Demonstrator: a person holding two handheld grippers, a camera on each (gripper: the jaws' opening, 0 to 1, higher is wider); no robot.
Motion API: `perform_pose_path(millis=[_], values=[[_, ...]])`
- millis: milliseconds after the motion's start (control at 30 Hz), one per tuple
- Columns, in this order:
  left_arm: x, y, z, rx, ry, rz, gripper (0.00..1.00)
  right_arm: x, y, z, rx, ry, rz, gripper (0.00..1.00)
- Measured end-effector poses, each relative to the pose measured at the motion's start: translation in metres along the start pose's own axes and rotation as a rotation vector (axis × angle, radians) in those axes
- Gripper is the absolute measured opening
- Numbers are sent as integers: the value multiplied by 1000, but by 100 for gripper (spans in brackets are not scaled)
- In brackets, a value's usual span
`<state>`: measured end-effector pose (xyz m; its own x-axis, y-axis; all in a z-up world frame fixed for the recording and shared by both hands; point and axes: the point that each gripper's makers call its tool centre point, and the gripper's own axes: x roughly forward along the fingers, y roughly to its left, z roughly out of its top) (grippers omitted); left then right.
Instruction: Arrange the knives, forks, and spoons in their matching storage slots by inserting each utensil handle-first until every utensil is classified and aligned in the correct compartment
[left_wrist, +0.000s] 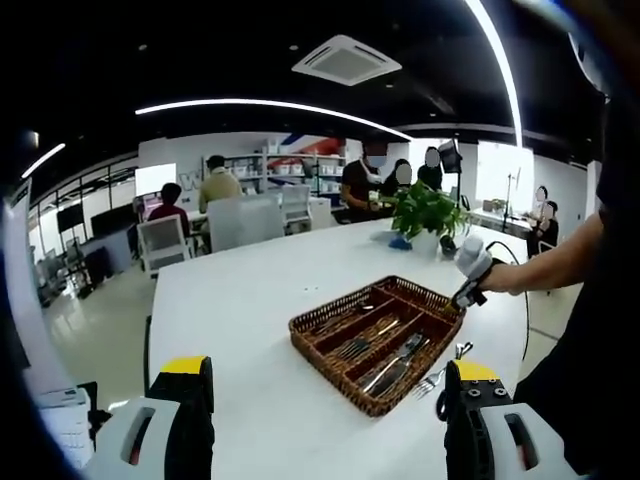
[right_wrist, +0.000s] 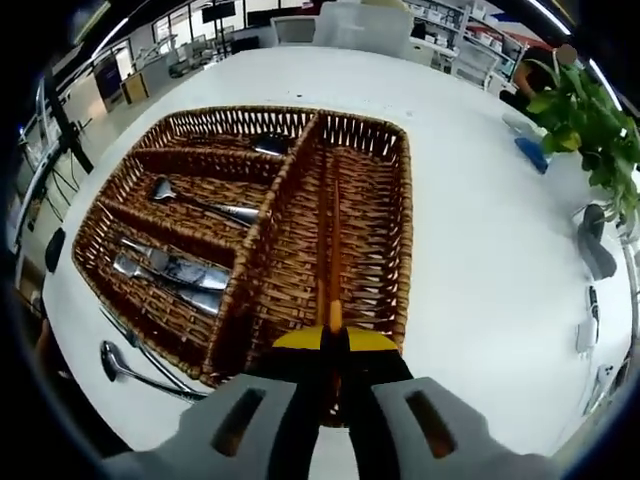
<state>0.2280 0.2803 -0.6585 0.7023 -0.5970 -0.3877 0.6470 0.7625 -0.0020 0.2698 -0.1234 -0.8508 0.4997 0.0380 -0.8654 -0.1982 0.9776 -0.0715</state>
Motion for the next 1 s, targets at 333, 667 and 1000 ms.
perform_pose_path(millis=[333,667,1000], values=[[-1,-1,-2,-5,3,11,100,8,1,0,7,9,13,3],[1,-8,1,10,5,13,100,13,2,0,26,35,88,4],[4,-16,9,20,-13,10,100,5,9,4,-64,-10,147,8]])
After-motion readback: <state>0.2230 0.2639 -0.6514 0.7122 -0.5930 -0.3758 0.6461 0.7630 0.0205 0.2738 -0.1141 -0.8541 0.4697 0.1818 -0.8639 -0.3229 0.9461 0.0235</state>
